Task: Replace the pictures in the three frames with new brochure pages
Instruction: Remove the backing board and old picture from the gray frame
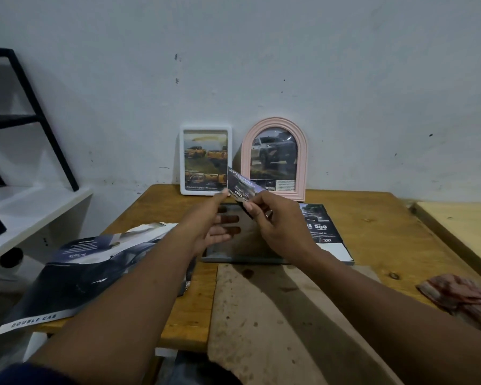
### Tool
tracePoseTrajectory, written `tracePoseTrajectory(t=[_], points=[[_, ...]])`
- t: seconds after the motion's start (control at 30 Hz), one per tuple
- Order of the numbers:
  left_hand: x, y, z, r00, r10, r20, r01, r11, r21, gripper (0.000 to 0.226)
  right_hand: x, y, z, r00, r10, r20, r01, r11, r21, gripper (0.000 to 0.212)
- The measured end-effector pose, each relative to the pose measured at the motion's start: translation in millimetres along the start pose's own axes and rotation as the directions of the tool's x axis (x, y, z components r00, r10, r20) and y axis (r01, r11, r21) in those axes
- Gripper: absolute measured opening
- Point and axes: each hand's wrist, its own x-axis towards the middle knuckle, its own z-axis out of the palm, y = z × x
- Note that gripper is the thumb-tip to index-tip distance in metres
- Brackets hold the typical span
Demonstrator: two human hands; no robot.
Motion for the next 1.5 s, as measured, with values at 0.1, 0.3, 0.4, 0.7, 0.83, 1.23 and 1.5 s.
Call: tracePoseTrajectory(t=[0.1, 0.3, 0.4, 0.7, 0.83, 1.23, 1.5], points=[[3, 8, 13, 0.997, 0.067, -0.024, -0.068, 0.997, -0.025, 0.025, -6, 3, -10, 1.000, 0.021, 0.003, -0.021, 1.000, -0.004, 0.020], [9, 13, 20, 0.998, 0.038, -0.050, -0.036, 0.999, 0.028, 0.043, -17, 39, -19, 0.976, 0.210, 0.049, -0.208, 0.977, -0.039, 0.019], [13, 6, 24, 0.997, 0.015, -0.070, -0.006, 0.991, 0.131, 0.023, -25, 53, -21, 0.948, 0.295, 0.123, -0.284, 0.954, -0.095, 0.019], [14, 34, 23, 0.977, 0.189, -0.097, -0.197, 0.978, -0.072, 0.015, -28, 94, -50, 0.832, 0.555, 0.000, -0.517, 0.775, -0.363, 0.050], [-2, 53, 23, 0.978, 0.205, 0.029, -0.188, 0.939, -0.288, 0.031, -23, 90, -54, 0.758, 0.652, -0.031, -0.648, 0.746, -0.154, 0.053], [-14, 51, 32, 0.977, 0.190, 0.093, -0.151, 0.934, -0.323, 0.023, -6, 53, -64, 0.596, 0.799, 0.086, -0.675, 0.440, 0.592, 0.021], [13, 22, 43, 0.980, 0.185, -0.079, -0.187, 0.982, -0.028, 0.013, -23, 95, -135, 0.600, 0.766, -0.232, -0.677, 0.641, 0.362, 0.013]])
